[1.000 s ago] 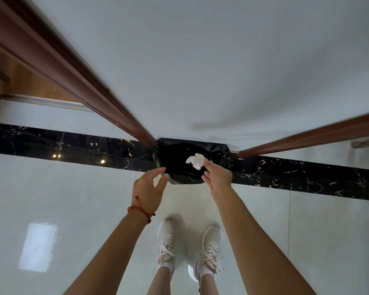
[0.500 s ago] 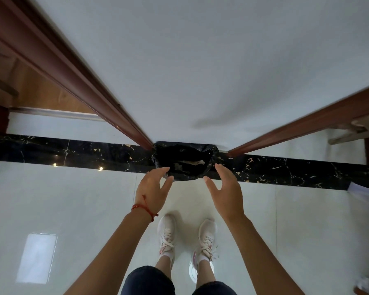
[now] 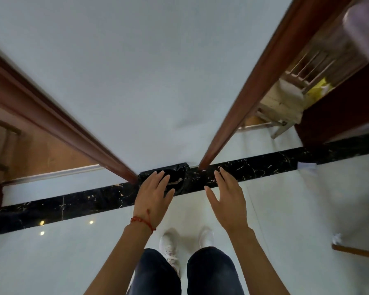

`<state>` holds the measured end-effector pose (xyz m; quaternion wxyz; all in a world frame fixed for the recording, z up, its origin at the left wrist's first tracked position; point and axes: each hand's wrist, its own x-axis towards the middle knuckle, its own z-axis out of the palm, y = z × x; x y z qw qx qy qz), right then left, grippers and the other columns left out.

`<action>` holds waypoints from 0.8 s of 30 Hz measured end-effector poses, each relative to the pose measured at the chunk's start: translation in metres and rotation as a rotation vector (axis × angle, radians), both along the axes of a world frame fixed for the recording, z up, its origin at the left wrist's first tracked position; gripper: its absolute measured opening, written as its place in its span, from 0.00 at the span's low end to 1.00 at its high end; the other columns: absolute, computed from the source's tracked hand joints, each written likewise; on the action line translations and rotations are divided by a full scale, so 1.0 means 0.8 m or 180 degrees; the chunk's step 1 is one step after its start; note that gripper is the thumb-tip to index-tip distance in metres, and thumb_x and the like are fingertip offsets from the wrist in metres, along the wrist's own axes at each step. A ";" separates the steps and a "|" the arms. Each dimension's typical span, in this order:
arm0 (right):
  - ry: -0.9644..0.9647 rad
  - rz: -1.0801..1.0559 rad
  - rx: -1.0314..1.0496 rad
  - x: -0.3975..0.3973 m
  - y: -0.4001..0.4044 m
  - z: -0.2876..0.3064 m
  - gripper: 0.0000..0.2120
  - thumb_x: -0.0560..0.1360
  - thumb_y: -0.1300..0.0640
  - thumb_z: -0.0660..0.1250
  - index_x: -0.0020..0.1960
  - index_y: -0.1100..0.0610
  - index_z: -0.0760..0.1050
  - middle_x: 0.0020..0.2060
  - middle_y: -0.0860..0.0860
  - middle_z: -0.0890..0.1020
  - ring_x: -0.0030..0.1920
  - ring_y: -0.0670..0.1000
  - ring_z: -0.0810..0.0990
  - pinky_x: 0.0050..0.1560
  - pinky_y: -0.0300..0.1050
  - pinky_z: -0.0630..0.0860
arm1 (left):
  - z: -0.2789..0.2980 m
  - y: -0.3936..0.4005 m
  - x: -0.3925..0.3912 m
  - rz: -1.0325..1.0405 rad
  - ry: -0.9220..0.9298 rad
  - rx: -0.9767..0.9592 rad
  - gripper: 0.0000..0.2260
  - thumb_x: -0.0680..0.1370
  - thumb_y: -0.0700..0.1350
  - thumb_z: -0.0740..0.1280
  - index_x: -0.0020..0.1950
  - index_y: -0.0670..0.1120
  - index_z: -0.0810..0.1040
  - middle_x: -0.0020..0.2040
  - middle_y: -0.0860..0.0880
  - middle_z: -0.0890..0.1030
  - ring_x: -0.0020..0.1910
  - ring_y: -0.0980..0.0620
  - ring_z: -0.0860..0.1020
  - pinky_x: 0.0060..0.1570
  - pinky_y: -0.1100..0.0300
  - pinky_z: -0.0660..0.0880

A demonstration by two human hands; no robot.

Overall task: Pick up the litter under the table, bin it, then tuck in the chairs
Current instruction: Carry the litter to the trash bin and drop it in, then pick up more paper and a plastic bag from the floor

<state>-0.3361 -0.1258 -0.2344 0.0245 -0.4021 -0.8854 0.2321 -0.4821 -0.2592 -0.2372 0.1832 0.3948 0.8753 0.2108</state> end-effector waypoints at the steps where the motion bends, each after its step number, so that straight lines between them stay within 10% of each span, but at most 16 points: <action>1: 0.0013 -0.0074 0.0037 0.010 -0.001 0.011 0.26 0.77 0.46 0.58 0.71 0.56 0.62 0.72 0.53 0.64 0.72 0.52 0.60 0.69 0.44 0.56 | 0.010 0.003 0.004 -0.0106 0.0008 -0.0009 0.19 0.77 0.47 0.62 0.67 0.42 0.68 0.68 0.42 0.70 0.70 0.43 0.63 0.71 0.50 0.59; 10: 0.0094 -0.0971 0.0175 0.129 -0.006 0.079 0.26 0.77 0.46 0.59 0.71 0.56 0.61 0.72 0.54 0.64 0.71 0.54 0.62 0.69 0.48 0.59 | 0.085 0.057 0.076 -0.0974 0.0135 0.0209 0.19 0.77 0.47 0.62 0.65 0.40 0.70 0.67 0.40 0.72 0.69 0.41 0.65 0.69 0.48 0.59; 15: 0.0025 -0.1512 0.0222 0.219 -0.011 0.104 0.27 0.76 0.42 0.51 0.71 0.54 0.60 0.72 0.53 0.62 0.72 0.53 0.60 0.70 0.45 0.55 | 0.115 0.105 0.150 -0.1641 0.0188 0.0208 0.31 0.74 0.59 0.46 0.67 0.41 0.69 0.68 0.42 0.70 0.70 0.43 0.64 0.70 0.50 0.59; 19: -0.0028 -0.1991 0.0253 0.300 -0.020 0.117 0.28 0.76 0.42 0.51 0.71 0.55 0.60 0.72 0.54 0.62 0.72 0.53 0.60 0.70 0.46 0.56 | 0.129 0.134 0.221 -0.2095 0.0220 0.0271 0.22 0.78 0.52 0.57 0.66 0.41 0.69 0.67 0.41 0.71 0.70 0.42 0.64 0.70 0.50 0.60; 24: -0.0140 -0.2383 0.0230 0.397 -0.036 0.125 0.27 0.77 0.42 0.53 0.72 0.53 0.57 0.73 0.52 0.60 0.73 0.52 0.57 0.71 0.46 0.55 | 0.150 0.153 0.313 -0.2587 0.0242 0.0513 0.38 0.74 0.65 0.39 0.63 0.39 0.72 0.64 0.39 0.75 0.66 0.39 0.69 0.66 0.46 0.64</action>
